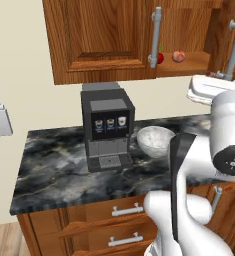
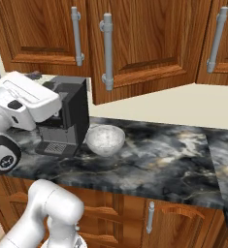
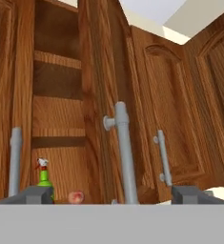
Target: Open the cabinet. Pick the apple and peach from the cabinet and place them into the bowl. Then close the cabinet.
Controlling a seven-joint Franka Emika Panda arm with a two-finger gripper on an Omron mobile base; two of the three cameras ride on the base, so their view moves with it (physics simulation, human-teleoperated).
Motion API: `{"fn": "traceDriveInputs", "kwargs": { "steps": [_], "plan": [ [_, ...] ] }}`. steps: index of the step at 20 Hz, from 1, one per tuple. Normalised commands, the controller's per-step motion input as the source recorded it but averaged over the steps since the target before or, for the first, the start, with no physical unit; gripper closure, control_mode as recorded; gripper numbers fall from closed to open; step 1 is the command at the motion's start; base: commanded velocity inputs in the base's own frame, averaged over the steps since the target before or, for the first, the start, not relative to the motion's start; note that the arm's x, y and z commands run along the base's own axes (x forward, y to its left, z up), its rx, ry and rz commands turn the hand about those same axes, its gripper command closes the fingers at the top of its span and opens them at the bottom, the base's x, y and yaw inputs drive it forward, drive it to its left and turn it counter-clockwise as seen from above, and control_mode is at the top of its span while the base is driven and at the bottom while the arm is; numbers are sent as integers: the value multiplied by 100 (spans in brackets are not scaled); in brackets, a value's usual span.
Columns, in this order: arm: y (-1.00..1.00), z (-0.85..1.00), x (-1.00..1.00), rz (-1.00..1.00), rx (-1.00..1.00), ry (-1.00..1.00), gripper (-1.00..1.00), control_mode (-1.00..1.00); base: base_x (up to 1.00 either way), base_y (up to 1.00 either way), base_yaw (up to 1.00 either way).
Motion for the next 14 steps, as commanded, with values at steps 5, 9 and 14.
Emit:
{"fn": "traceDriveInputs", "kwargs": {
  "steps": [5, 9, 14],
  "plan": [
    [9, 0, 60, -7, -1, 0, -100, -100, 0, 0, 0],
    [0, 0, 78, -7, 0, 0, -100, -100, 0, 0, 0],
    [2, 0, 91, -12, 0, 0, -100, -100, 0, 0, 0]
  ]
}}
